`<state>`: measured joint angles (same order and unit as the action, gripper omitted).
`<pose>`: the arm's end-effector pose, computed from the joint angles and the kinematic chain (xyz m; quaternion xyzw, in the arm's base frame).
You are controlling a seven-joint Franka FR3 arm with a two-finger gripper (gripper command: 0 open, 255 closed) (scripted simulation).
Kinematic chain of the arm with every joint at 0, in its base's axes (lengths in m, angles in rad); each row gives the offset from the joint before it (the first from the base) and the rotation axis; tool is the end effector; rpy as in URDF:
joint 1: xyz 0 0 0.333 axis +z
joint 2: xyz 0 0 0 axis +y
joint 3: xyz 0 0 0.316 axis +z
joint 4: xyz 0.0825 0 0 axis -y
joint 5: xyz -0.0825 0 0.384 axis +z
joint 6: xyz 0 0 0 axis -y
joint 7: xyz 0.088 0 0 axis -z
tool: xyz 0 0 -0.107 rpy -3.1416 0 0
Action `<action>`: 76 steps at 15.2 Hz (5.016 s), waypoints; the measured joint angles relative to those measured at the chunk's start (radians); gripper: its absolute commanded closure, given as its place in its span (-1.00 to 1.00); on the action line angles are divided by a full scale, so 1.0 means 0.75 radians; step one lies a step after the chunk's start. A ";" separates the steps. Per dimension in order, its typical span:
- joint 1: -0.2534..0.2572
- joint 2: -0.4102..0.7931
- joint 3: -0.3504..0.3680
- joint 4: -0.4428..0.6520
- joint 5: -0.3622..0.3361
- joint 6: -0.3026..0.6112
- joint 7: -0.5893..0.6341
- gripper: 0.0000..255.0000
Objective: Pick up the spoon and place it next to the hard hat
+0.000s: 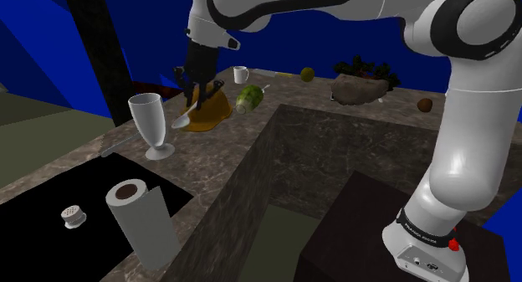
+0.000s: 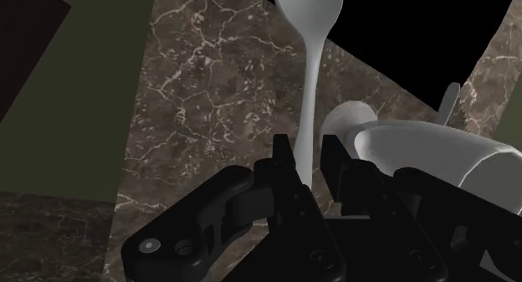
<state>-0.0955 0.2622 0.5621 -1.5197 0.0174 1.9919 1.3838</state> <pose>0.6021 0.2585 0.5544 -0.8786 0.4548 -0.0140 0.1450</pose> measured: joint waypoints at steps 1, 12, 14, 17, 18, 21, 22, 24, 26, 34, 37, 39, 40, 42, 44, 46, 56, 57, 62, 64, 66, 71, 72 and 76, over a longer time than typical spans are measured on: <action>0.004 0.038 -0.007 0.059 -0.017 -0.027 -0.005 1.00; 0.031 0.540 -0.116 0.834 -0.153 -0.347 -0.195 1.00; 0.029 0.564 -0.121 0.853 -0.157 -0.346 -0.206 1.00; 0.016 0.563 -0.121 0.799 -0.155 -0.296 -0.214 1.00; 0.001 0.542 -0.118 0.745 -0.148 -0.264 -0.216 1.00; -0.012 0.529 -0.117 0.669 -0.143 -0.203 -0.220 1.00; -0.022 0.515 -0.114 0.627 -0.139 -0.177 -0.222 1.00; -0.028 0.520 -0.116 0.594 -0.139 -0.139 -0.227 1.00; -0.040 0.508 -0.115 0.535 -0.135 -0.094 -0.231 1.00; -0.060 0.510 -0.117 0.392 -0.134 0.046 -0.242 1.00; -0.068 0.514 -0.119 0.342 -0.134 0.099 -0.248 1.00; -0.066 0.531 -0.123 0.333 -0.139 0.123 -0.250 1.00; -0.071 0.525 -0.122 0.304 -0.137 0.146 -0.252 1.00; -0.068 0.539 -0.126 0.294 -0.142 0.170 -0.252 1.00; -0.069 0.549 -0.128 0.272 -0.144 0.200 -0.254 1.00; -0.072 0.553 -0.130 0.246 -0.145 0.229 -0.257 1.00; -0.070 0.595 -0.141 0.191 -0.158 0.325 -0.262 1.00; -0.070 0.596 -0.141 0.191 -0.158 0.325 -0.262 1.00; -0.070 0.596 -0.141 0.191 -0.158 0.325 -0.262 -1.00; -0.070 0.596 -0.141 0.191 -0.158 0.325 -0.262 -1.00; -0.077 0.576 -0.137 0.177 -0.152 0.318 -0.263 -1.00; -0.114 0.495 -0.118 0.179 -0.125 0.236 -0.279 -1.00; -0.114 0.493 -0.117 0.183 -0.124 0.230 -0.280 -1.00; -0.113 0.492 -0.117 0.187 -0.124 0.225 -0.279 -1.00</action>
